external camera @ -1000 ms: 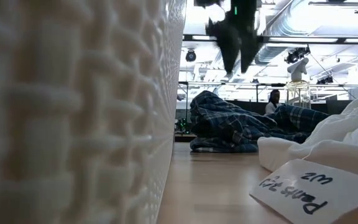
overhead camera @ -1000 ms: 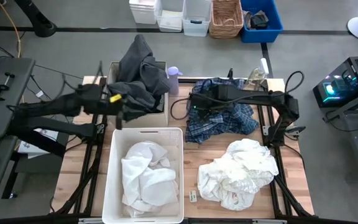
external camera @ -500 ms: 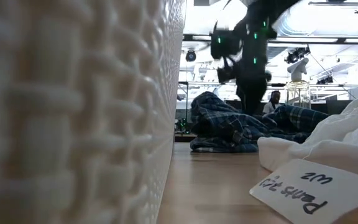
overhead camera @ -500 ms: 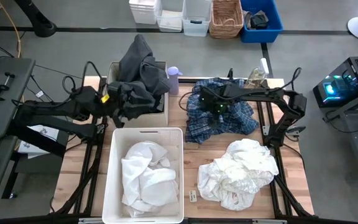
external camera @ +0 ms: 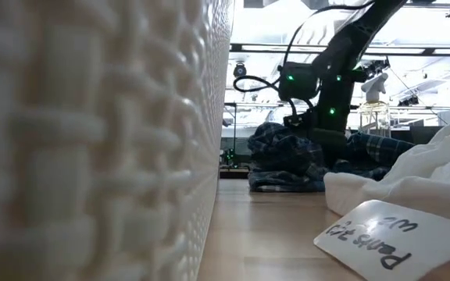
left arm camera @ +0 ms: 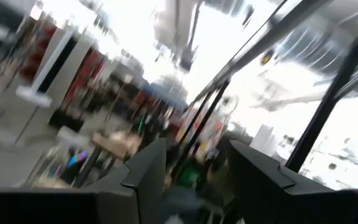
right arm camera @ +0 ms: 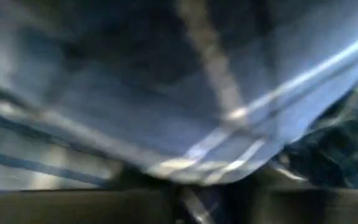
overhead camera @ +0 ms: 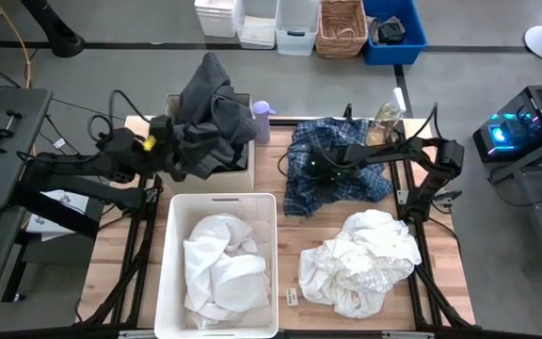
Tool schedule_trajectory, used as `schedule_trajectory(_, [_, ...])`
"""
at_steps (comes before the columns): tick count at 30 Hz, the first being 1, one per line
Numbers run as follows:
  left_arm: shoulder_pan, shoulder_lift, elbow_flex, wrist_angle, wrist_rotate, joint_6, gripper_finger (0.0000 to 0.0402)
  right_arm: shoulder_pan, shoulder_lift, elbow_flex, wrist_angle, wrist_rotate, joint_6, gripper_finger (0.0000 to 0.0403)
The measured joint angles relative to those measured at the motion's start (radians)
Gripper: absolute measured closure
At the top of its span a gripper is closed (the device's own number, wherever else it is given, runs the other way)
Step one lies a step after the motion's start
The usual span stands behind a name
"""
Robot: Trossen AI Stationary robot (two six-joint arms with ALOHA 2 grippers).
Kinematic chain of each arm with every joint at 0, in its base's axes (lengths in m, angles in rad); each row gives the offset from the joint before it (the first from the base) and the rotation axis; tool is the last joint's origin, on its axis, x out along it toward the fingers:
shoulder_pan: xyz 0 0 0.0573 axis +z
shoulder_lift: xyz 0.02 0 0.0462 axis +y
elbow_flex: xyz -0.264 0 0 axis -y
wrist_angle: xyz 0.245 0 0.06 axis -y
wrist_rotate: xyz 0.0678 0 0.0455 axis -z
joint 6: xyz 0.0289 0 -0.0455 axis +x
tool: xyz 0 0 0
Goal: Sort clothes
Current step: Put the blue checkered shirt into the top white laundry organizer
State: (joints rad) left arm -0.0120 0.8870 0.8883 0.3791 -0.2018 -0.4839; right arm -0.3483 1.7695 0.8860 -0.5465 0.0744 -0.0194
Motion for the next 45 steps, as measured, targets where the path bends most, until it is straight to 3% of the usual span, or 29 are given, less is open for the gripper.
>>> schedule_trajectory(1, [0.000,-0.002,0.000,0.043,0.000,0.017,0.0240,0.011,-0.001,0.000,0.000,-0.007,0.025,0.0355])
schedule_trajectory(2, [0.000,-0.002,0.000,0.091,0.000,0.032,0.0240,0.024,-0.004,0.000,0.001,-0.009,0.044,0.0366])
schedule_trajectory(5, [0.000,-0.016,0.000,0.218,0.000,0.082,0.0240,0.078,-0.036,-0.009,-0.006,-0.002,0.120,0.0366])
schedule_trajectory(10, [0.000,-0.060,0.001,0.321,0.028,0.123,0.0240,0.168,-0.196,0.077,-0.056,-0.112,0.207,0.0366])
schedule_trajectory(14, [0.000,-0.100,0.001,0.331,0.065,0.130,0.0240,0.182,-0.349,0.202,0.026,-0.063,0.248,0.0366])
schedule_trajectory(21, [0.000,-0.134,0.001,0.389,0.069,0.186,0.0240,0.174,-0.409,0.476,0.290,0.056,0.165,0.0366])
schedule_trajectory(27, [0.000,-0.135,0.001,0.551,0.096,0.238,0.0240,0.172,-0.299,0.700,0.576,0.059,0.054,0.0366])
schedule_trajectory(32, [0.000,-0.142,0.002,0.598,0.126,0.278,0.0240,0.171,-0.112,0.931,0.808,-0.089,0.038,0.0366])
schedule_trajectory(42, [0.000,-0.142,0.002,0.598,0.127,0.279,0.0240,0.144,0.354,1.460,0.793,-0.139,0.072,0.0367])
schedule_trajectory(45, [0.000,-0.142,0.002,0.598,0.127,0.278,0.0240,0.114,0.436,1.428,0.846,-0.136,0.169,0.0367])
